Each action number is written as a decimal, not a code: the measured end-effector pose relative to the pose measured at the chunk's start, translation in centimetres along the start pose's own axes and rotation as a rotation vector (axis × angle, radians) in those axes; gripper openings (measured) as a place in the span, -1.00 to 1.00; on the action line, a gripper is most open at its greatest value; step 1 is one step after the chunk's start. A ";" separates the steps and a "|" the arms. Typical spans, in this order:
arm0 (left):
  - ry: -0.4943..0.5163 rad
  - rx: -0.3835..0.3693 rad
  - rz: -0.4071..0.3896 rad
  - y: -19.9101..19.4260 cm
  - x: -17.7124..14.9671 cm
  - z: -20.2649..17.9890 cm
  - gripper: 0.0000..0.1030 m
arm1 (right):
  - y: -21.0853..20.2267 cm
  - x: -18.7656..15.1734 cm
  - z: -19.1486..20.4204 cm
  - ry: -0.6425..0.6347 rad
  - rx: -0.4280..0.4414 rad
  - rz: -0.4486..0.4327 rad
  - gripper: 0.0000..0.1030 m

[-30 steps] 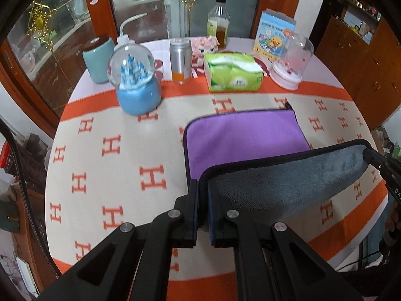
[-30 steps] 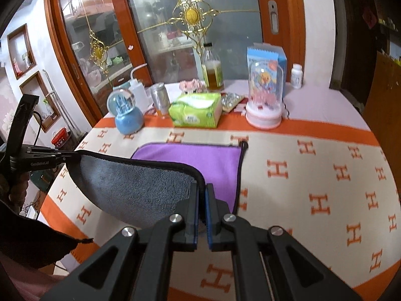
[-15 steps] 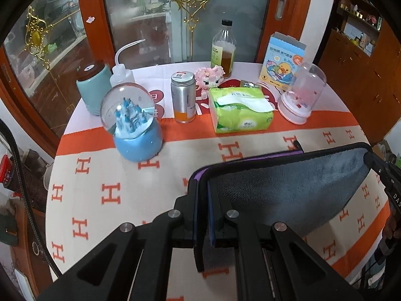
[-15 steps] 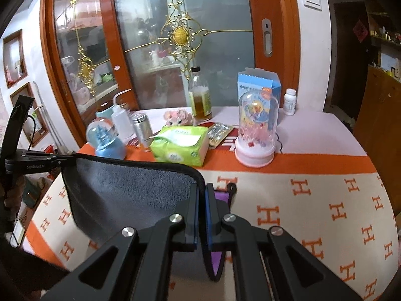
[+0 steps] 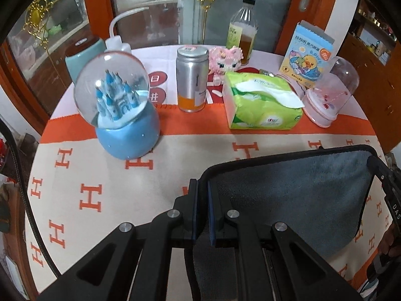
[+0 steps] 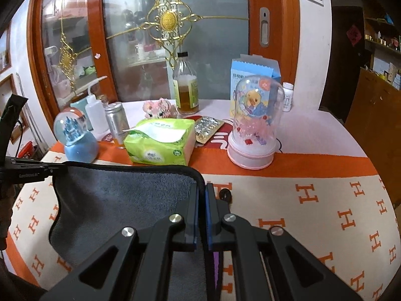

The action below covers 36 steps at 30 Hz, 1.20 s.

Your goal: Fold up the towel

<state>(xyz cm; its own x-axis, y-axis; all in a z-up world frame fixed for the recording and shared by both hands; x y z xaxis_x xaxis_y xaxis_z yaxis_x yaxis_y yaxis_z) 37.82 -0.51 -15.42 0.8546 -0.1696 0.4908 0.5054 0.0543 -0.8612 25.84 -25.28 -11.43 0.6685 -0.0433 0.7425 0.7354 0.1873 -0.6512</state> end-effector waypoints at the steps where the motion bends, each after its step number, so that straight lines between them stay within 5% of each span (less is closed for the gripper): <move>1: 0.001 -0.001 0.004 0.3 -0.1 0.0 -0.89 | 0.2 -0.1 -0.1 0.001 -0.005 0.004 -0.91; 4: 0.010 -0.003 0.029 1.4 -0.2 -0.4 -0.78 | 1.2 -0.4 -0.4 0.014 -0.027 0.023 -0.82; 8: 0.010 0.008 0.031 1.9 -0.2 -0.6 -0.33 | 1.9 -0.6 -0.9 0.042 -0.041 0.041 -0.26; 14: -0.021 0.028 0.035 1.7 -0.3 -0.2 -0.13 | 1.5 -0.7 -1.5 0.064 -0.064 0.033 0.20; 26: -0.083 0.075 0.060 -0.9 -2.7 1.8 0.57 | -1.3 -1.1 -1.3 0.096 -0.082 0.038 0.58; 36: -0.089 0.044 0.026 -5.8 -6.6 3.2 0.67 | -5.1 -3.2 0.5 0.117 -0.040 0.064 0.68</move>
<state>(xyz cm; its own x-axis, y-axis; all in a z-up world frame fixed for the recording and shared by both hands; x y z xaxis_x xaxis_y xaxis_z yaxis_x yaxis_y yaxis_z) 29.62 3.44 -13.20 0.8738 -0.0799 0.4796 0.4858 0.1009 -0.8682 19.90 -25.62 -10.34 0.7206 -0.1468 0.6776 0.6933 0.1542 -0.7039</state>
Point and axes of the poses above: each gripper's, at about its wrist camera, not at the fingertips, and y roughly the way its jaws point, z to its left, x to its top, the point moved 3 cm from there along y, roughly the way its jaws point, and after that the axes turned 14 degrees about x, right-handed, at the moved point
